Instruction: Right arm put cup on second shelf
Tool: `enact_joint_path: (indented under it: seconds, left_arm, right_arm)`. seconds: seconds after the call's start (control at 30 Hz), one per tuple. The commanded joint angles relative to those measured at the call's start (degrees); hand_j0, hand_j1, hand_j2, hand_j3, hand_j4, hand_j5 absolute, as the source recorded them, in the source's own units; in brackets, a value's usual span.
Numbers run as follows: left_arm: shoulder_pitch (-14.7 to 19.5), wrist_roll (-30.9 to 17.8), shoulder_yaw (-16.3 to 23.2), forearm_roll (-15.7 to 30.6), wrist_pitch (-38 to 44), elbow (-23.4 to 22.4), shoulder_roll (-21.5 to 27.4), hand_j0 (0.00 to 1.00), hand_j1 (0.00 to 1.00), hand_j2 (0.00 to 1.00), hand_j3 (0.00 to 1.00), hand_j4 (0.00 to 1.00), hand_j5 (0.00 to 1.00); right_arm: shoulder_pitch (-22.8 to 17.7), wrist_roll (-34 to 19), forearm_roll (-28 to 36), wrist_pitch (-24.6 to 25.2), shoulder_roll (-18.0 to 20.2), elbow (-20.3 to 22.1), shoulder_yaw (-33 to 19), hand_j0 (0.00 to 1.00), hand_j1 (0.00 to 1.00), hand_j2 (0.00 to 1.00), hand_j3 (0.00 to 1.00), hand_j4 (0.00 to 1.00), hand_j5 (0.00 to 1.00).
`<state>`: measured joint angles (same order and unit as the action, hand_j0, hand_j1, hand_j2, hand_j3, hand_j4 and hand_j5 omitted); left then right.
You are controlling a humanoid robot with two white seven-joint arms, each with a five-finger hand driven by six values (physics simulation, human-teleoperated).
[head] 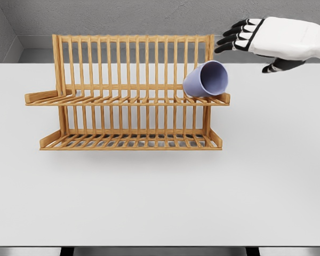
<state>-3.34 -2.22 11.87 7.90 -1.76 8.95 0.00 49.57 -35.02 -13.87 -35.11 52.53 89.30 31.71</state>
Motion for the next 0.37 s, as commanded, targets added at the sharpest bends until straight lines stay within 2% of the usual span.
enact_joint_path:
  seconds: [0.0, 0.07, 0.13, 0.17, 0.23, 0.33]
  left_arm:
    - [0.0, 0.0, 0.0, 0.0, 0.0, 0.0, 0.0, 1.0, 1.0, 1.0, 1.0, 1.0, 1.0]
    - [-0.1, 0.0, 0.0, 0.0, 0.0, 0.0, 0.0, 1.0, 1.0, 1.0, 1.0, 1.0, 1.0]
    - [-0.1, 0.0, 0.0, 0.0, 0.0, 0.0, 0.0, 1.0, 1.0, 1.0, 1.0, 1.0, 1.0]
    - [0.0, -0.1, 0.0, 0.0, 0.0, 0.0, 0.0, 1.0, 1.0, 1.0, 1.0, 1.0, 1.0]
    - [-0.1, 0.0, 0.0, 0.0, 0.0, 0.0, 0.0, 1.0, 1.0, 1.0, 1.0, 1.0, 1.0]
    - [-0.1, 0.0, 0.0, 0.0, 0.0, 0.0, 0.0, 1.0, 1.0, 1.0, 1.0, 1.0, 1.0]
  right_arm:
    - [-0.5, 0.0, 0.2, 0.1, 1.0, -6.4, -6.6, 1.0, 1.0, 1.0, 1.0, 1.0, 1.0]
    - [-6.9, 0.0, 0.1, 0.1, 0.7, -7.3, -10.3, 1.0, 1.0, 1.0, 1.0, 1.0, 1.0]
    - [-15.3, 0.0, 0.1, 0.1, 0.4, -7.2, -15.5, 1.0, 1.0, 1.0, 1.0, 1.0, 1.0]
    - [-17.5, 0.0, 0.1, 0.1, 0.0, -7.2, -16.4, 1.0, 1.0, 1.0, 1.0, 1.0, 1.0]
    - [-19.2, 0.0, -0.9, 0.1, -0.5, -7.4, -16.7, 1.0, 1.0, 1.0, 1.0, 1.0, 1.0]
    - [-19.4, 0.0, -3.2, 0.1, -2.3, -7.4, -16.7, 1.0, 1.0, 1.0, 1.0, 1.0, 1.0]
